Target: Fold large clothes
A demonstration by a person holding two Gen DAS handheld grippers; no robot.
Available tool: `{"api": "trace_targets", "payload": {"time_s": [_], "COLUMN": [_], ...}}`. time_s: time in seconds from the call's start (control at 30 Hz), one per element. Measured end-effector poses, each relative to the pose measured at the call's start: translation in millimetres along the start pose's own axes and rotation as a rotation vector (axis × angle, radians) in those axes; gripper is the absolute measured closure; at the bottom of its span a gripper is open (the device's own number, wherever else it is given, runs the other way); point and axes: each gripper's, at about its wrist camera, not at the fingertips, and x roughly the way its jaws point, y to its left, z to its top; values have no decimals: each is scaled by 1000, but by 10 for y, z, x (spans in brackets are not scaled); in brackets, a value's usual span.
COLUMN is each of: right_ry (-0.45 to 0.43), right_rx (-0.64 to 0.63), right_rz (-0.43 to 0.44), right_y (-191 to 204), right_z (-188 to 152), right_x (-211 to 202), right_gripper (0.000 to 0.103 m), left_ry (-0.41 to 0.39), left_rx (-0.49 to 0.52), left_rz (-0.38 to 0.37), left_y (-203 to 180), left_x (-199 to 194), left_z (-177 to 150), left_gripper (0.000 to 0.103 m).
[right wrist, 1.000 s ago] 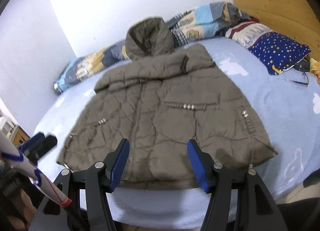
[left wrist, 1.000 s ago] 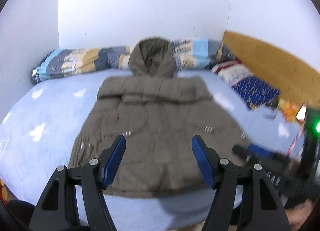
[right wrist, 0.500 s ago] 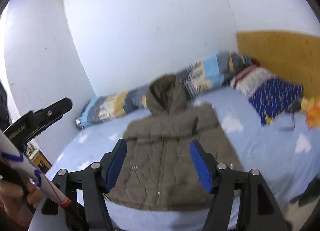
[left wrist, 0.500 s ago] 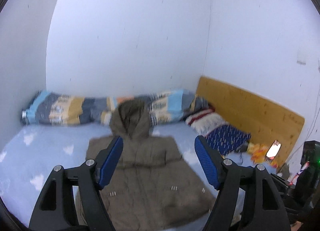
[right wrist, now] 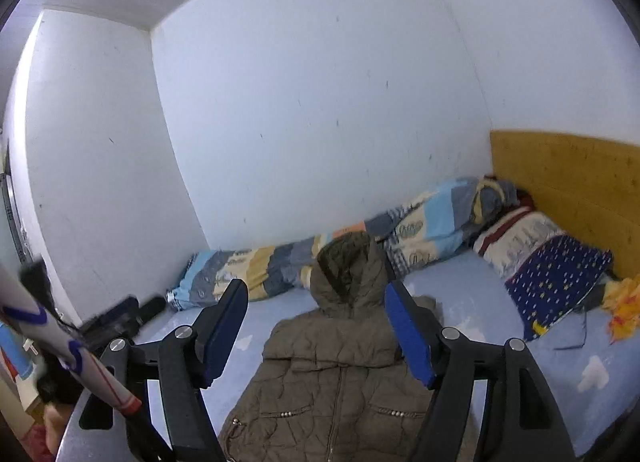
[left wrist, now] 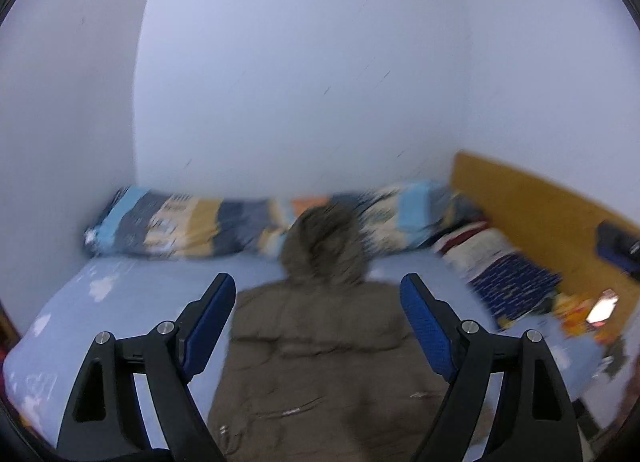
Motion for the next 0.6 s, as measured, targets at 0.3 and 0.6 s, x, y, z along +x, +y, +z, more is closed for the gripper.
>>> {"api": "trace_targets", "payload": {"time_s": [0.3, 0.6], "right_ry": [278, 427], "right_rx": [0, -23], "right_rz": [-38, -43], "right_y": [-273, -373], "right_z": [-487, -265], "right_x": [1191, 2455], "right_gripper": [27, 27], "left_ry": [220, 249], "left_rx": [-104, -103], "left_rz": [94, 208], "left_y": [410, 602], "left_x": [1316, 2290], "left_z": [-760, -1127], "left_gripper": [19, 19]}}
